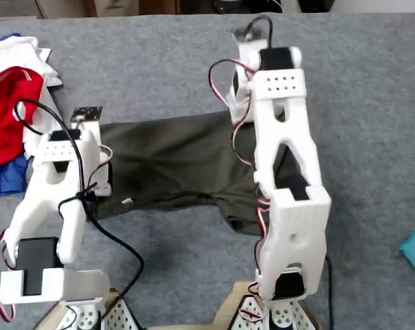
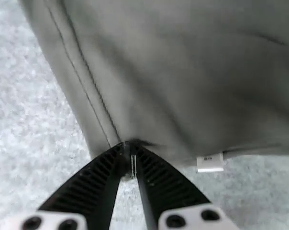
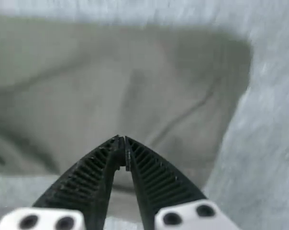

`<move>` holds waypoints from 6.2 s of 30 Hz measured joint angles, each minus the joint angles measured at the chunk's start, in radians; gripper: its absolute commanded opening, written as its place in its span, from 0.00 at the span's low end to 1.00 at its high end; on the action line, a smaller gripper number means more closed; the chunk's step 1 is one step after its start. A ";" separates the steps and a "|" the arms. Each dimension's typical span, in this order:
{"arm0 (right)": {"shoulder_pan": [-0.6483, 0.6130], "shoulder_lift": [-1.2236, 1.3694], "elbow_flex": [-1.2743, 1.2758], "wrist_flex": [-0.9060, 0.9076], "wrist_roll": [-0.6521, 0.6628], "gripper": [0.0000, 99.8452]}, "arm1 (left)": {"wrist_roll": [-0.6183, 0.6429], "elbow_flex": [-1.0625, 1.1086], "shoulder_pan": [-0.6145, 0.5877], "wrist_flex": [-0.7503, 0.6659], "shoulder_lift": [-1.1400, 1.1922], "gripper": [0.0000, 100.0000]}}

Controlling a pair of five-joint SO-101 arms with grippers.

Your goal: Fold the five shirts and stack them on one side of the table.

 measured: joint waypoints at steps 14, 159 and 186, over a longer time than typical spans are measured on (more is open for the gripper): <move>0.198 0.038 0.396 -0.290 0.055 0.00 | 0.012 -0.012 -0.008 -0.035 0.210 0.02; -0.213 -0.749 1.602 -0.624 0.934 0.25 | 0.126 0.559 -0.163 -0.899 -0.387 0.02; -0.175 -0.732 1.587 -0.647 0.879 0.00 | 0.126 0.559 -0.163 -0.899 -0.385 0.02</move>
